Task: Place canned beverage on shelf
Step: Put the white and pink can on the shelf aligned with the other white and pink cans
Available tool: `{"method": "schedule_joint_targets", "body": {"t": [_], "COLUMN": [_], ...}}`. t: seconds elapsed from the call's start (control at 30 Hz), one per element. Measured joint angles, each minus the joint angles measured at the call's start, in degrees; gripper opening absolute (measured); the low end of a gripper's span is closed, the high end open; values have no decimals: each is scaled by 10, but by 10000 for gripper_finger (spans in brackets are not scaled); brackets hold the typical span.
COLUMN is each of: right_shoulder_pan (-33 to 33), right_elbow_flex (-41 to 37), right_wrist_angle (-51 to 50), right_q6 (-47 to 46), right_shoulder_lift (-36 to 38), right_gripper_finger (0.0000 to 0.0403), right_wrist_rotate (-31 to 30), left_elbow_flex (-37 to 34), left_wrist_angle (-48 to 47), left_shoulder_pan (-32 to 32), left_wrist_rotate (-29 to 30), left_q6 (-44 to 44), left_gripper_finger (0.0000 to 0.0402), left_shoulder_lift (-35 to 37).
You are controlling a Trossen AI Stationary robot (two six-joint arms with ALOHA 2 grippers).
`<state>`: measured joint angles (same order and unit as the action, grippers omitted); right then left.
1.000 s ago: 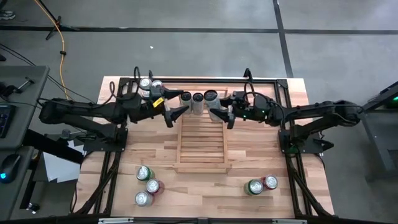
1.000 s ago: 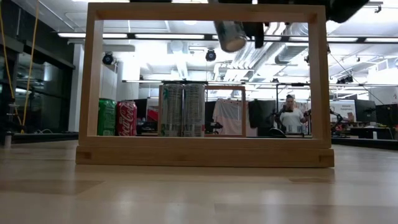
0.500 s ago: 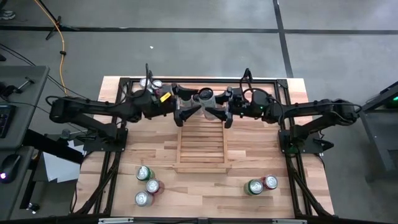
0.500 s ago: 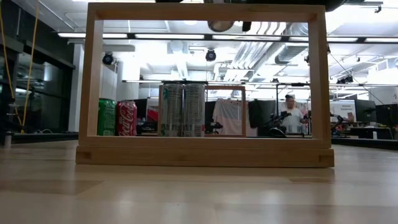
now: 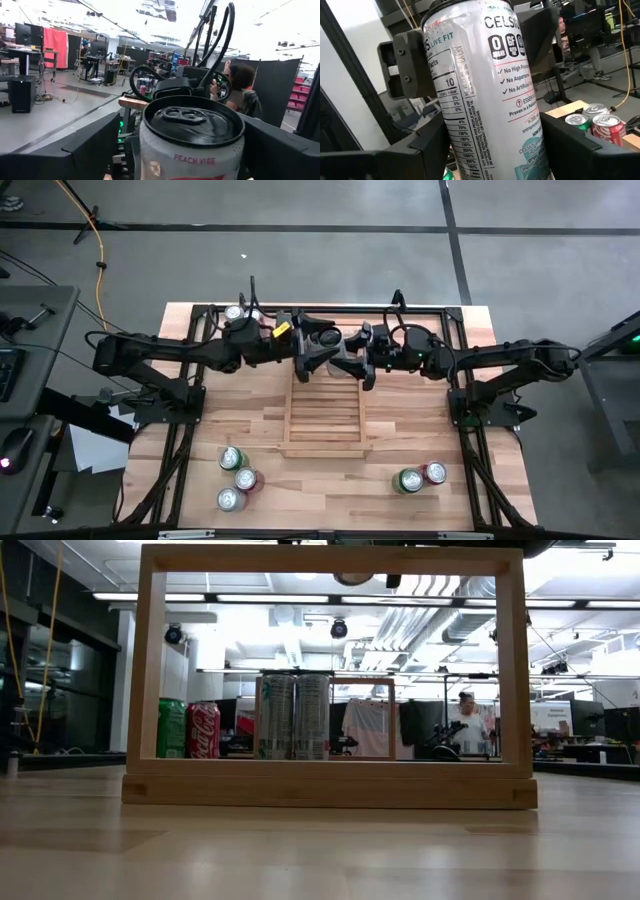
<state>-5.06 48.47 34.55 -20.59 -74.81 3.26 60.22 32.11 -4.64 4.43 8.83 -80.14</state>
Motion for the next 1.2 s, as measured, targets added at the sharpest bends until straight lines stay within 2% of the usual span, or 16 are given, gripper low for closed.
{"method": "schedule_joint_targets", "body": {"t": [0.2, 0.33, 0.53, 0.87, 1.03, 1.2], "right_shoulder_pan": [-1, -1, -11, -31, -31, -32], "right_elbow_flex": [0, 0, 0, 1, 0, 35], "right_wrist_angle": [0, -1, -34, -129, -172, -266], "right_q6": [-1, -1, -1, -1, 0, -2], "right_shoulder_lift": [0, 0, 15, 70, 95, 97], "right_gripper_finger": [252, 264, 301, 311, 311, 312], "right_wrist_rotate": [0, 0, -2, 5, 4, 2], "left_elbow_flex": [0, 0, 0, 0, -1, -1], "left_wrist_angle": [-10, -23, -91, -205, -274, -266], "left_shoulder_pan": [0, -5, -20, -27, -26, -11], "left_wrist_rotate": [0, -2, 0, 86, 107, 101], "left_q6": [-1, -1, -19, -68, -68, -65], "left_gripper_finger": [240, 238, 238, 238, 238, 238], "left_shoulder_lift": [1, 8, 41, 90, 80, 43]}}
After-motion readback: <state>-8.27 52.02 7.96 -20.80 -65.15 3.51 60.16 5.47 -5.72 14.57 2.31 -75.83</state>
